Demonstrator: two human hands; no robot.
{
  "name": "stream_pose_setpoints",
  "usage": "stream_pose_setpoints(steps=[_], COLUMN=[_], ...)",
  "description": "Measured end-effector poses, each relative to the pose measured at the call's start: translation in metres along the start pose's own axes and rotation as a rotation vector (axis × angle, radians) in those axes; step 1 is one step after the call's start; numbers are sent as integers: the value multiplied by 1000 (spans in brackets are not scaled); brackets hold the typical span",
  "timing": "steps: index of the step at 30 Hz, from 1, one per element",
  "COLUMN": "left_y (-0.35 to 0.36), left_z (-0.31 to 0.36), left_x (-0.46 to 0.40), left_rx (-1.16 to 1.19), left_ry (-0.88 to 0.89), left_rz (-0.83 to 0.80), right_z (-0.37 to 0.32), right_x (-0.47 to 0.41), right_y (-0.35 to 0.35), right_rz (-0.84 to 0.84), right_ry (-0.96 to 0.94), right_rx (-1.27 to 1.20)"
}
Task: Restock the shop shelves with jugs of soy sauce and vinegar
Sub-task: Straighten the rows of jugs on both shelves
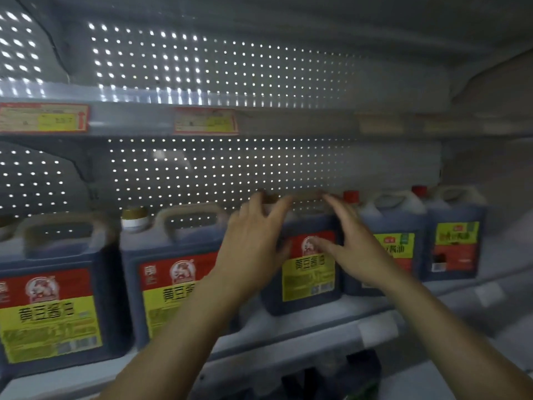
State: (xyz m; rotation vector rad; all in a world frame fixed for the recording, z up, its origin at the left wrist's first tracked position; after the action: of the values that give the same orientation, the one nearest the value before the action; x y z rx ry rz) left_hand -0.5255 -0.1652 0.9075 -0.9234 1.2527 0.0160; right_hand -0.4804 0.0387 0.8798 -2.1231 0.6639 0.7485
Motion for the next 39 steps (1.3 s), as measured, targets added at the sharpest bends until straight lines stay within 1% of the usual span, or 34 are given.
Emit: stream_pose_setpoints(steps=[2,4,7,9,12,15,17,19,22,25,28,30,33,36,39], left_y=[15,23,24,18,6,-4,-7,-9,-8,-5,-5,-5,-4,-2,-2], left_z=[2,3,6,10,12,15,16,16,17,15,15,15,11,7,9], left_x=[-15,-21,-15,-9,-6,-4,-3,-3,-2,2,2,2,4,7,9], left_rx=[-69,5,101,121,34,-140,-184,-158,-47,-11,-48,-65,8,101,122], left_ry=[-80,-162,-206,-235,-278,-250,-241,-252,-268,-259,-239,-223,-228,-216,-150], left_rz=[-70,-119,-97,-72,-98,-156,-183,-169,-104,-37,-27,-43,-50,12,63], right_z=[7,13,17,16,11,2,-1,2,11,18,18,17,12,6,3], right_x=[-6,-9,-8,-6,-4,1,4,4,1,-4,-5,-4,1,7,11], right_y=[0,4,7,7,11,19,19,16,11,14,22,25,26,25,24], right_rz=[-21,-13,31,65,95,122,133,131,104,-2,-115,-108,-81,-64,-68], right_ry=[-51,-105,-134,-153,-157,-183,-189,-204,-210,-208,-172,-167,-150,-139,-66], right_rx=[-38,-5,-6,-38,-87,-35,-42,-76,-146,-234,-365,-402,-389,-354,-370])
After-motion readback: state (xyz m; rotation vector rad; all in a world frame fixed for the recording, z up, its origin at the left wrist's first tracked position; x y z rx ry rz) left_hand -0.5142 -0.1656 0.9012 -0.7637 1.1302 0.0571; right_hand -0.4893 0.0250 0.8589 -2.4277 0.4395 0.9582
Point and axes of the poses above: each hand's wrist, its own x-axis away from the middle knuckle, its own y-axis out of the palm, z = x × y, the point moved 3 cm from there along -x, towards the middle knuckle, and after that the axes turned 6 degrees about z, right-handed, at the moved point
